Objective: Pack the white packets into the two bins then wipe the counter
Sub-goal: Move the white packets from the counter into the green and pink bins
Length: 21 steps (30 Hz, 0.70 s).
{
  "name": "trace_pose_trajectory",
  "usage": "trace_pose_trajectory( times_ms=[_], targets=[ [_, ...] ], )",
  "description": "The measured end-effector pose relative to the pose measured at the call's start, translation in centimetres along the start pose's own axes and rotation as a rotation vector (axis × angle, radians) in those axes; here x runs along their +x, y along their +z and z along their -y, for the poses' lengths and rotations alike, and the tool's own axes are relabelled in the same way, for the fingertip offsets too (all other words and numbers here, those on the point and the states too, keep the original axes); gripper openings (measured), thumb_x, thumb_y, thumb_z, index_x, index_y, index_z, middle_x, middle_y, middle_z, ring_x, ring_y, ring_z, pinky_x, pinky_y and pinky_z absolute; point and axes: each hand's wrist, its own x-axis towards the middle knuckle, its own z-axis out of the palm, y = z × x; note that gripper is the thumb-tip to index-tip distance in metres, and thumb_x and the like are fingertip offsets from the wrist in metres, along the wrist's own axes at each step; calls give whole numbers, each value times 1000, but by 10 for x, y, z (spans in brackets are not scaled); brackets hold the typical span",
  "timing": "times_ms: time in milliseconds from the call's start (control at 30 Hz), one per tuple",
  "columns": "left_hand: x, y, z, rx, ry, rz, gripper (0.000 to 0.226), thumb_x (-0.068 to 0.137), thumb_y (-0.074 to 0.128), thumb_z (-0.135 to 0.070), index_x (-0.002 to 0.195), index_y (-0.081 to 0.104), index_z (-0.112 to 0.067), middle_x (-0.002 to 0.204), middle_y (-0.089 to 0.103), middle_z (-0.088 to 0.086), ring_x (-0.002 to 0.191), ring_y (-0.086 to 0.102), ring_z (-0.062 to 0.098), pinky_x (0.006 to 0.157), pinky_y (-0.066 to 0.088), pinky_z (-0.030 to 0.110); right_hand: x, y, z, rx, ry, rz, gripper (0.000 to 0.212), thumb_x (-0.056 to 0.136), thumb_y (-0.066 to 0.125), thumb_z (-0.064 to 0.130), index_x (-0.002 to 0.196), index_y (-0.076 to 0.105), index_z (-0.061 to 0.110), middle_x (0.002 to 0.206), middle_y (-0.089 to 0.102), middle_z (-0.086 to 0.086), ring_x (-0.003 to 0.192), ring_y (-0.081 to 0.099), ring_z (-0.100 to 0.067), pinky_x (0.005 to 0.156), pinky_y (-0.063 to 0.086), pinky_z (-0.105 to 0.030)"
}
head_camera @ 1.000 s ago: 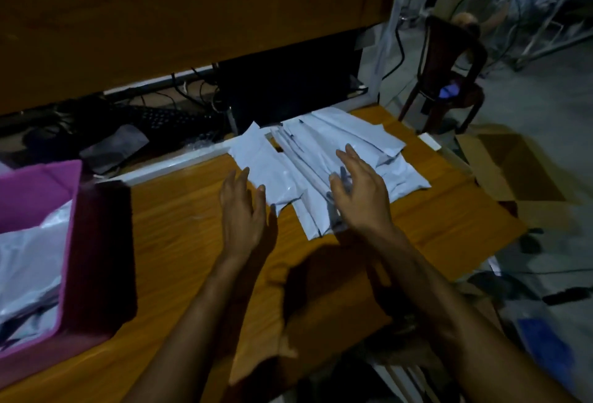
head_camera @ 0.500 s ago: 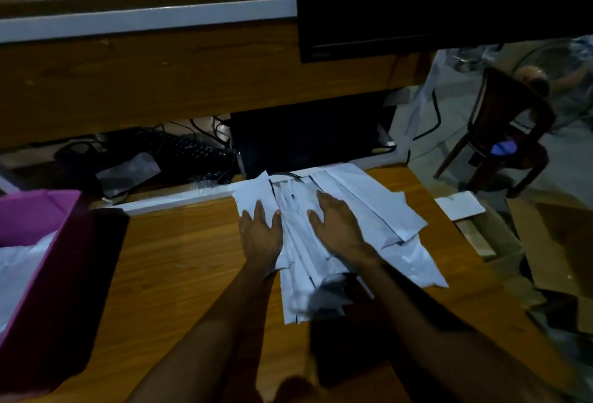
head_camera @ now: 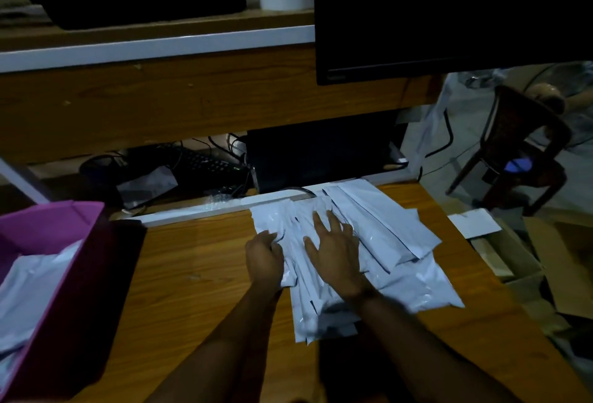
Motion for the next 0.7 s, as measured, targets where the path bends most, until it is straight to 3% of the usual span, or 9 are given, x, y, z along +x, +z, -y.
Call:
trace_pose_trajectory(
  times_ms=[167, 333, 467, 700],
  targets=[
    [-8, -41, -10, -191, -19, -9, 31, 90, 47, 7, 111, 69, -1, 128, 62, 17, 119, 59, 30, 104, 45, 36, 3, -13, 12, -17, 62, 38, 62, 97, 38, 51, 153, 19, 29, 161, 15, -7, 139, 25, -39, 111, 26, -51],
    [-11, -96, -12, -180, 64, 14, 33, 102, 41, -18, 129, 59, -11, 129, 62, 13, 123, 55, 29, 103, 44, 37, -16, -43, 45, 23, 45, -67, 64, 96, 39, 52, 153, 16, 33, 161, 17, -4, 139, 25, -37, 109, 27, -51],
    [-8, -137, -10, -174, 304, -32, 39, 102, 41, -8, 140, 50, -10, 150, 42, 13, 144, 30, 24, 117, 29, 39, -31, -75, 79, 34, 33, -190, 64, 96, 43, 51, 152, 20, 29, 160, 20, -5, 138, 26, -40, 106, 33, -52],
    [-42, -217, -13, -175, 489, -198, 49, 95, 44, 5, 140, 49, -13, 149, 43, 4, 145, 24, 15, 117, 27, 51, -89, -84, 143, 350, 42, -381, 69, 92, 51, 51, 150, 28, 23, 155, 33, -5, 136, 34, -31, 106, 38, -47]
  ],
)
